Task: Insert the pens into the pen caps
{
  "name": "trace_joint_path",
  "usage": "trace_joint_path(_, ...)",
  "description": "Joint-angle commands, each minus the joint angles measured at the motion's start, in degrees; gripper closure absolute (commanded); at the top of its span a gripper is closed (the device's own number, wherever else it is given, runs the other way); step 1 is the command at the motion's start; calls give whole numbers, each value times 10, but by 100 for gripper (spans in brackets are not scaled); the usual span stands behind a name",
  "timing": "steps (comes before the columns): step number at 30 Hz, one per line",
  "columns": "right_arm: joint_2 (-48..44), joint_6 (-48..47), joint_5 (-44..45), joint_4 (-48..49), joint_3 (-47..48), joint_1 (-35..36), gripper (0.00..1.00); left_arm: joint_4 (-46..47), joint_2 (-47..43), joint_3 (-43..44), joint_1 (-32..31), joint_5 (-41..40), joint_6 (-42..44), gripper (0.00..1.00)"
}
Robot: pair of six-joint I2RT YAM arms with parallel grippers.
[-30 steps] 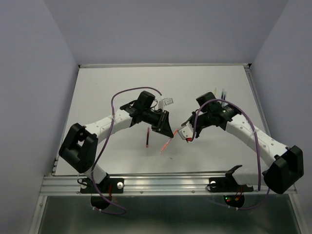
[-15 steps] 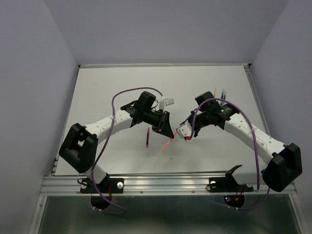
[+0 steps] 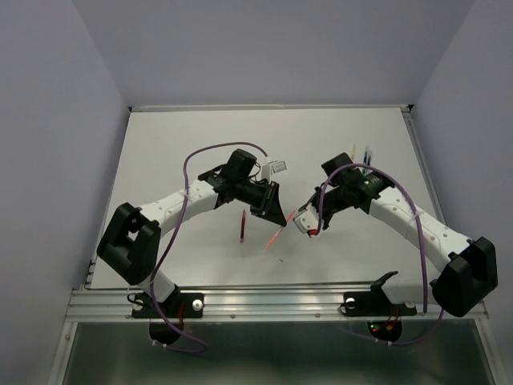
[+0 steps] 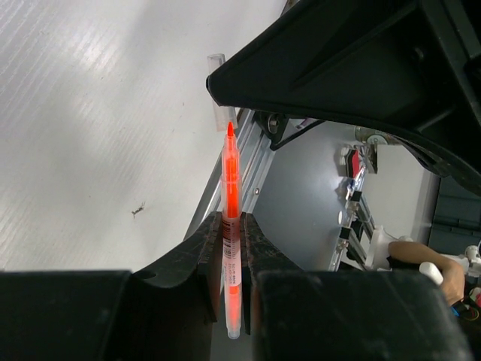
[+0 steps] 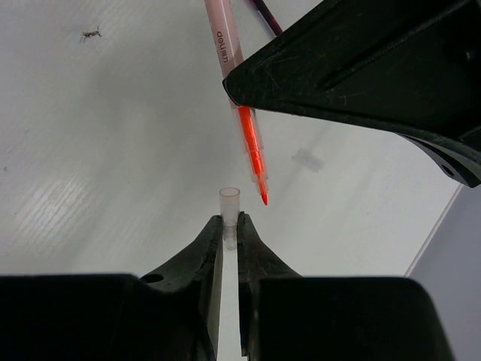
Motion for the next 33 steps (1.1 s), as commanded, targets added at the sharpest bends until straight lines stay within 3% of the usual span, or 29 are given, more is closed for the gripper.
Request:
trace_joint_path(1, -7, -13, -24, -19, 22, 4, 98, 2, -15, 25, -3, 6, 8, 100)
trace_joint_path(13, -2, 58, 7, 46, 19, 4, 99, -3, -19, 27, -2, 2, 10, 100)
trace_joint_path(33, -12, 53, -2, 47, 8, 4, 98, -4, -18, 29, -2, 0, 3, 100)
